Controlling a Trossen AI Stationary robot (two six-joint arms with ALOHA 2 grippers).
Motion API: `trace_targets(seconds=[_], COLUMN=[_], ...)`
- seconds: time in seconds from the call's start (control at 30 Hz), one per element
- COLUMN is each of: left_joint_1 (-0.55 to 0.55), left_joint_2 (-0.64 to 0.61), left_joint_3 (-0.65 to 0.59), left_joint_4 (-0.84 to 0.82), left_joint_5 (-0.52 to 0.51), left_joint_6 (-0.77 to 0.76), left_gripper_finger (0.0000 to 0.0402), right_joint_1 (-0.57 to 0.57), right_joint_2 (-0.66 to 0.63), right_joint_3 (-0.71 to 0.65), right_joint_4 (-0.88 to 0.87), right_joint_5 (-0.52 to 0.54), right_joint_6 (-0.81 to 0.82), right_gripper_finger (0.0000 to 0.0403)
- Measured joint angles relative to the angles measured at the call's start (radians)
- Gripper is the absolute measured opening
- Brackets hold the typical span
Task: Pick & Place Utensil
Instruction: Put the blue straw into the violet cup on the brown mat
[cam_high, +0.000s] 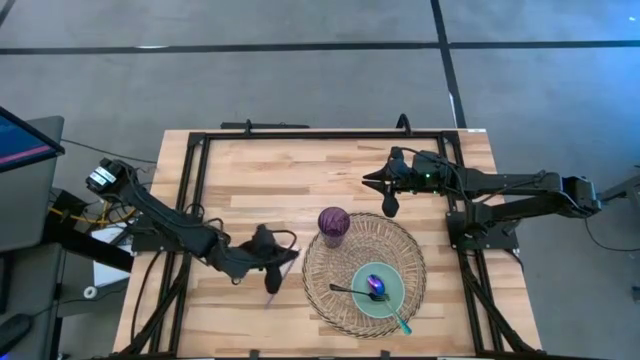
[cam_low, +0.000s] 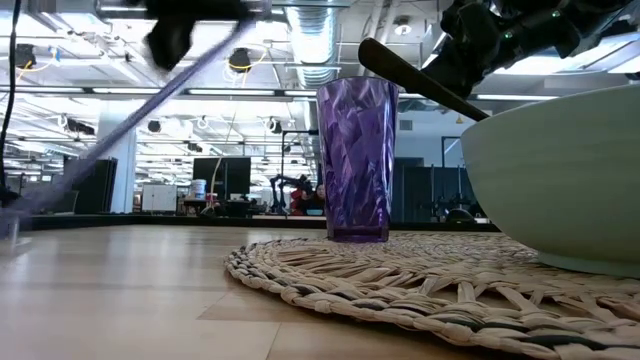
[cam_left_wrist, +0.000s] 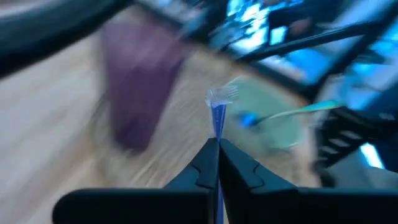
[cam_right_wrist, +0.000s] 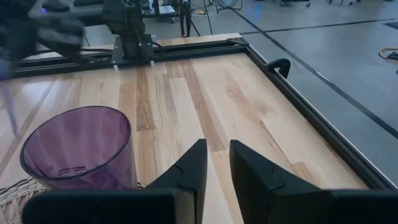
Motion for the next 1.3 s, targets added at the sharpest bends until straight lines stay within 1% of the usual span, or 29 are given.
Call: trace_targets(seconds=[0.27,0.4,0.53,0.67,0.8,0.9,1.0,1.07,1.13,1.3], left_joint_1=[0.000,0.000,0.002,0.002,0.011,0.045,0.102,0.148,0.192,0.302], left_joint_2=[0.000,-0.001,-0.001,-0.001,-0.001,-0.001,0.011,0.017,0.020,0.064], left_joint_3=[0.055,0.062,0.063,0.063,0.063,0.063,0.063,0.063,0.064,0.064], left_joint_4=[0.411,0.574,0.708,0.790,0.810,0.814,0.842,0.866,0.868,0.863], left_joint_5=[0.095,0.174,0.242,0.345,0.391,0.430,0.533,0.581,0.580,0.554], left_joint_6=[0.694,0.936,1.096,1.155,1.174,1.266,1.313,1.305,1.298,1.115], left_gripper_finger=[0.0006,0.0011,0.0010,0.0009,0.0011,0.0010,0.0007,0.0006,0.0006,0.0009], right_joint_1=[0.000,0.000,0.000,0.000,0.000,0.000,0.000,0.000,0.000,0.000], right_joint_2=[0.000,0.000,0.000,0.000,0.000,0.000,0.000,0.000,0.000,0.000], right_joint_3=[0.000,0.000,0.000,0.000,0.000,0.000,0.000,0.000,0.000,0.000], right_joint_4=[0.000,0.000,0.000,0.000,0.000,0.001,0.002,0.002,0.002,0.002], right_joint_5=[0.000,0.000,0.000,0.000,0.000,0.000,0.000,0.000,0.000,0.000], right_joint_6=[0.000,-0.001,-0.002,-0.002,-0.002,-0.002,-0.002,-0.002,-0.002,-0.003], right_gripper_finger=[0.0063,0.0063,0.0063,0.0063,0.0063,0.0063,0.0063,0.0063,0.0063,0.0063])
